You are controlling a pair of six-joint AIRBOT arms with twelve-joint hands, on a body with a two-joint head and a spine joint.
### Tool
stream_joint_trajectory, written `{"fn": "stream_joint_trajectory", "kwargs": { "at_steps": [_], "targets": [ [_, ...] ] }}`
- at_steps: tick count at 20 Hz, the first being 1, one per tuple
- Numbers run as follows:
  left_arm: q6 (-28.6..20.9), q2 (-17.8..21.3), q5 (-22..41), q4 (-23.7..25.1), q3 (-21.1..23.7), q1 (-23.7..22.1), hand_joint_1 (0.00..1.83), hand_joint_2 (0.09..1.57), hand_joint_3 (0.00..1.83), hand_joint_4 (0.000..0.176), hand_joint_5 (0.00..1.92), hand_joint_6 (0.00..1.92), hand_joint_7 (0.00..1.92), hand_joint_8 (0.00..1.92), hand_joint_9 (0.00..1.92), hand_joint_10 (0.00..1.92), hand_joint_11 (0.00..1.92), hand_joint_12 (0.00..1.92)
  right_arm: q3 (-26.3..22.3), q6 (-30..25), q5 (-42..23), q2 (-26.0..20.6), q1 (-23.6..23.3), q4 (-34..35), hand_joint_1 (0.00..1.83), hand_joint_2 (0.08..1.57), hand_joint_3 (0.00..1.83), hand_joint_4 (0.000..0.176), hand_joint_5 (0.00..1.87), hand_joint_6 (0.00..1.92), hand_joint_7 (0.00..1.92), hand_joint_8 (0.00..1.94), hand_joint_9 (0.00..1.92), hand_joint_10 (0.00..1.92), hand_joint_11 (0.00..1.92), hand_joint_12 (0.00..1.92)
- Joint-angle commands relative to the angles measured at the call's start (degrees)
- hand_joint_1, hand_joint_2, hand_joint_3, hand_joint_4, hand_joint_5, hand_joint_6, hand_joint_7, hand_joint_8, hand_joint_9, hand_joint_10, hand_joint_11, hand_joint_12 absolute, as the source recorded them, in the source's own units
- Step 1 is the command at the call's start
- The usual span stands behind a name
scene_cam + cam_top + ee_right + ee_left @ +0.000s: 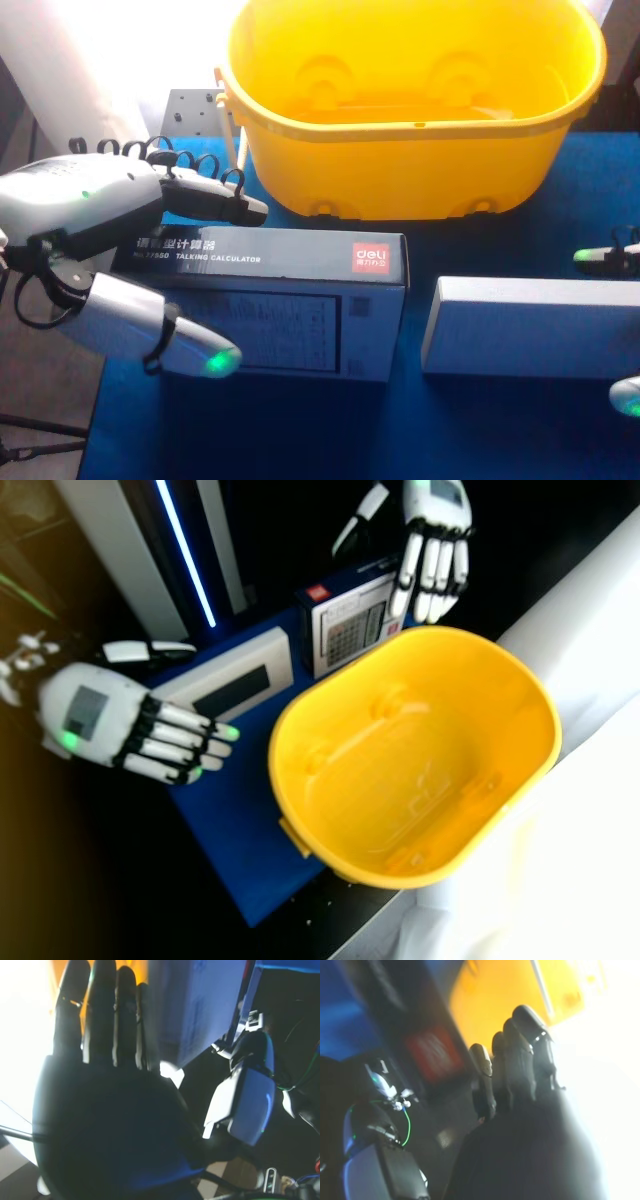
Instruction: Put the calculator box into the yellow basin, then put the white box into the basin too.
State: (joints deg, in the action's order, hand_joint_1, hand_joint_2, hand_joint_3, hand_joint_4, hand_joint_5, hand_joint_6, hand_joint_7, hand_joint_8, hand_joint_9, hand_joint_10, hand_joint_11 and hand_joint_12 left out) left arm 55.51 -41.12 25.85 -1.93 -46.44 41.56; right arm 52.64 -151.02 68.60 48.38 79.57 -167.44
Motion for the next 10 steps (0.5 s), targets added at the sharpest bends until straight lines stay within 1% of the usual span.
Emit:
{"fn": "stream_joint_trajectory", "kwargs": {
  "at_steps": [1,2,3,4,5,6,7,8,9,10],
  "targets": [
    [-0.16,-0.65,6.98,-0.72,-0.35,-0.56,0.70,0.87,0.02,0.076,0.53,0.02,0.39,0.02,0.34,0.02,0.00,1.12,0.16,-0.13,3.49,0.42,-0.26,-0.53,0.84,0.87,0.01,0.000,0.62,0.05,0.67,0.05,0.42,0.68,0.09,1.56],
    [-0.18,-1.07,6.88,-1.03,-0.73,-0.42,0.72,0.91,0.02,0.066,0.58,0.03,0.44,0.03,0.39,0.04,0.00,1.18,0.16,-0.13,3.49,0.44,-0.26,-0.62,0.94,0.91,0.01,0.000,0.68,0.08,0.72,0.08,0.39,0.85,0.14,1.59],
    [-0.44,-1.26,7.51,-1.30,-0.89,0.19,0.83,0.99,0.02,0.033,0.68,0.04,0.57,0.05,0.51,0.09,0.00,1.34,0.14,-0.14,3.49,0.44,-0.26,-0.75,1.07,1.00,0.01,0.000,0.76,0.27,0.76,0.39,0.46,1.01,0.22,1.62],
    [-0.69,-1.22,8.08,-1.59,-0.89,0.59,0.93,1.05,0.01,0.000,0.76,0.05,0.65,0.06,0.59,0.12,0.01,1.42,0.13,-0.14,3.50,0.44,-0.26,-0.81,1.20,1.11,0.01,0.000,0.88,0.81,0.90,1.07,0.63,1.23,0.43,1.70],
    [-1.53,-1.02,9.12,-1.69,-0.89,1.32,1.06,1.15,0.00,0.000,0.85,0.92,0.76,0.08,0.69,0.18,0.13,1.40,0.11,-0.15,3.51,0.42,-0.26,-0.83,1.21,1.14,0.01,0.000,0.91,0.97,0.91,1.21,0.73,1.29,0.56,1.69],
    [-3.24,-0.66,10.43,-1.69,-0.93,2.02,1.16,1.17,0.01,0.006,0.85,1.14,0.81,0.99,0.87,0.29,0.38,1.39,0.09,-0.39,3.54,0.40,-0.27,-0.97,1.33,1.15,0.01,0.000,0.87,0.99,0.87,1.25,0.84,1.38,0.78,1.70],
    [-5.64,-0.09,12.55,-1.65,-0.99,3.31,1.32,1.17,0.00,0.000,0.83,1.18,0.84,1.13,0.85,1.11,0.61,1.39,0.14,-1.56,3.74,0.33,-0.27,-1.53,1.36,1.15,0.00,0.000,0.87,1.00,0.86,1.22,0.88,1.39,0.88,1.68],
    [-7.87,0.31,14.58,-1.57,-1.07,4.45,1.35,1.17,0.00,0.000,0.82,1.19,0.83,1.18,0.85,1.28,0.68,1.38,0.14,-2.82,4.36,0.17,-0.26,-1.96,1.37,1.14,0.00,0.000,0.88,1.05,0.88,1.14,0.91,1.34,0.88,1.62],
    [-9.93,0.82,16.63,-1.57,-1.11,5.58,1.36,1.17,0.00,0.000,0.82,1.20,0.83,1.20,0.84,1.32,0.73,1.40,0.17,-4.40,5.19,-0.04,-0.24,-2.48,1.37,1.14,0.00,0.000,0.89,1.06,0.90,1.07,0.92,1.33,0.87,1.61],
    [-13.77,1.44,20.21,-1.21,-1.24,7.06,1.36,1.17,0.00,0.000,0.84,1.13,0.83,1.22,0.84,1.35,0.75,1.45,0.15,-7.01,7.14,-0.38,-0.19,-3.47,1.37,1.12,0.00,0.000,0.90,1.07,0.93,1.00,0.95,1.28,0.87,1.56]
  ]
}}
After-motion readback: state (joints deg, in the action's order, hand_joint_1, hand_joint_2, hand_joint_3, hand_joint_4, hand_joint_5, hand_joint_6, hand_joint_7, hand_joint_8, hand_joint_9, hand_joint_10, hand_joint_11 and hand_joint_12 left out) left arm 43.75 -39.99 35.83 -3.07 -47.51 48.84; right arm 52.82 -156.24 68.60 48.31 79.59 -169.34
